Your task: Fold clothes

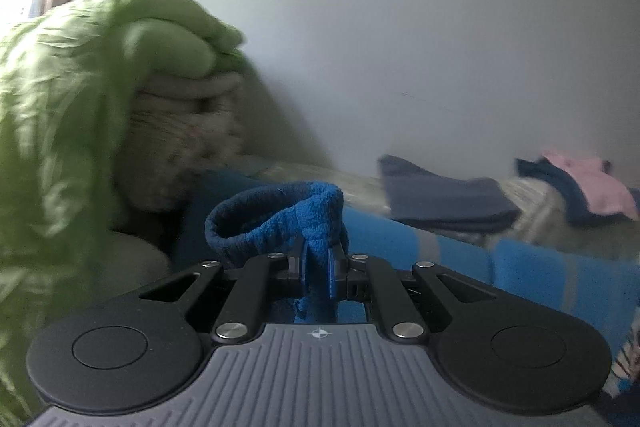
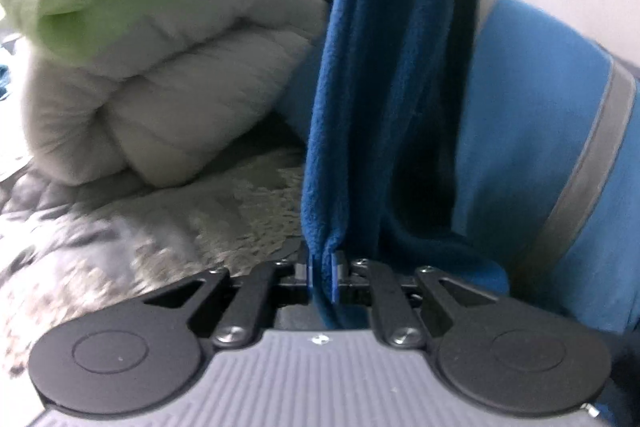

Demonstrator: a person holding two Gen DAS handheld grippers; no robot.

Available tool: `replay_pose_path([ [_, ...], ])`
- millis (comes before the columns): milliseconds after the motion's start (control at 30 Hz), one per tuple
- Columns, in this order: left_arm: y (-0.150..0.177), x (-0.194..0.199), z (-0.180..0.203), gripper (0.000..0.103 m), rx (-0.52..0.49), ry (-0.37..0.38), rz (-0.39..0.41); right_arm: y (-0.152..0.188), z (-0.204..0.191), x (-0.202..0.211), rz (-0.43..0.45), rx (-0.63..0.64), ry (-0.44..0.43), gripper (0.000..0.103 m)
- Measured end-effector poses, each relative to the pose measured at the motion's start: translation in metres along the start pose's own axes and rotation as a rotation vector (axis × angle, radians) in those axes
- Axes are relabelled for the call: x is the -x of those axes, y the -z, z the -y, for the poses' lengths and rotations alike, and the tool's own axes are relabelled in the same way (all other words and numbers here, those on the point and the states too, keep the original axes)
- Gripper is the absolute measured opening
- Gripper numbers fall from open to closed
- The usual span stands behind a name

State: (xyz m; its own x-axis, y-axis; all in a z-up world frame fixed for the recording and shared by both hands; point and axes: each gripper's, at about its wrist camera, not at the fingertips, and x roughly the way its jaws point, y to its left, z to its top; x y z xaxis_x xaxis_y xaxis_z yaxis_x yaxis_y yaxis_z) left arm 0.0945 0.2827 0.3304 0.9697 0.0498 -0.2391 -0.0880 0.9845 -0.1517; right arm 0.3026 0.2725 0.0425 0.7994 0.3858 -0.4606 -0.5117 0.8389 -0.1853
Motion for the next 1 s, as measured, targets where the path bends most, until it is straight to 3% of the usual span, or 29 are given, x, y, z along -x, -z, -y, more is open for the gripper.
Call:
replay_pose_path([
  [133, 0.008, 0.0, 0.017, 0.009, -0.017, 0.066, -0.012, -0.011, 0.008, -0.024, -0.016, -0.08, 0.058, 0.009],
  [300, 0.02, -0.002, 0.033, 0.009, -0.104, 0.039, -0.009, -0.021, 0.015, -0.037, -0.048, -0.155, 0.063, 0.016],
  [333, 0.023, -0.002, 0.035, 0.009, -0.114, 0.025, -0.005, -0.019, 0.015, -0.037, -0.058, -0.155, 0.049, 0.026],
  [367, 0.025, -0.003, 0.034, 0.009, -0.112, 0.011, 0.003, -0.017, 0.015, -0.034, -0.069, -0.144, 0.027, 0.054],
  [400, 0.027, -0.004, 0.033, 0.01, -0.109, -0.004, 0.012, -0.014, 0.015, -0.027, -0.074, -0.131, -0.002, 0.063],
  [433, 0.027, -0.004, 0.032, 0.01, -0.106, -0.017, 0.02, -0.011, 0.015, -0.018, -0.076, -0.117, -0.032, 0.079],
  [467, 0.026, -0.004, 0.03, 0.01, -0.101, -0.028, 0.03, -0.006, 0.018, -0.003, -0.052, -0.109, -0.056, 0.086],
  [600, 0.021, -0.004, 0.022, 0.01, -0.082, -0.07, 0.065, 0.021, 0.054, 0.068, 0.056, -0.128, -0.114, 0.09],
  [667, 0.017, -0.005, 0.019, 0.009, -0.076, -0.073, 0.071, 0.04, 0.082, 0.085, 0.062, -0.16, -0.069, 0.086],
  [700, 0.015, -0.004, 0.017, 0.009, -0.074, -0.073, 0.076, 0.049, 0.096, 0.092, 0.062, -0.177, -0.041, 0.077],
  [767, 0.013, -0.003, 0.018, 0.009, -0.069, -0.07, 0.084, 0.067, 0.122, 0.098, 0.038, -0.197, 0.013, 0.035],
  [833, 0.011, -0.001, 0.021, 0.009, -0.064, -0.06, 0.092, 0.08, 0.134, 0.086, -0.027, -0.184, 0.043, 0.019],
  [1000, 0.004, 0.012, 0.047, 0.009, -0.089, 0.016, 0.111, 0.096, 0.126, 0.047, -0.111, -0.127, -0.028, 0.014],
])
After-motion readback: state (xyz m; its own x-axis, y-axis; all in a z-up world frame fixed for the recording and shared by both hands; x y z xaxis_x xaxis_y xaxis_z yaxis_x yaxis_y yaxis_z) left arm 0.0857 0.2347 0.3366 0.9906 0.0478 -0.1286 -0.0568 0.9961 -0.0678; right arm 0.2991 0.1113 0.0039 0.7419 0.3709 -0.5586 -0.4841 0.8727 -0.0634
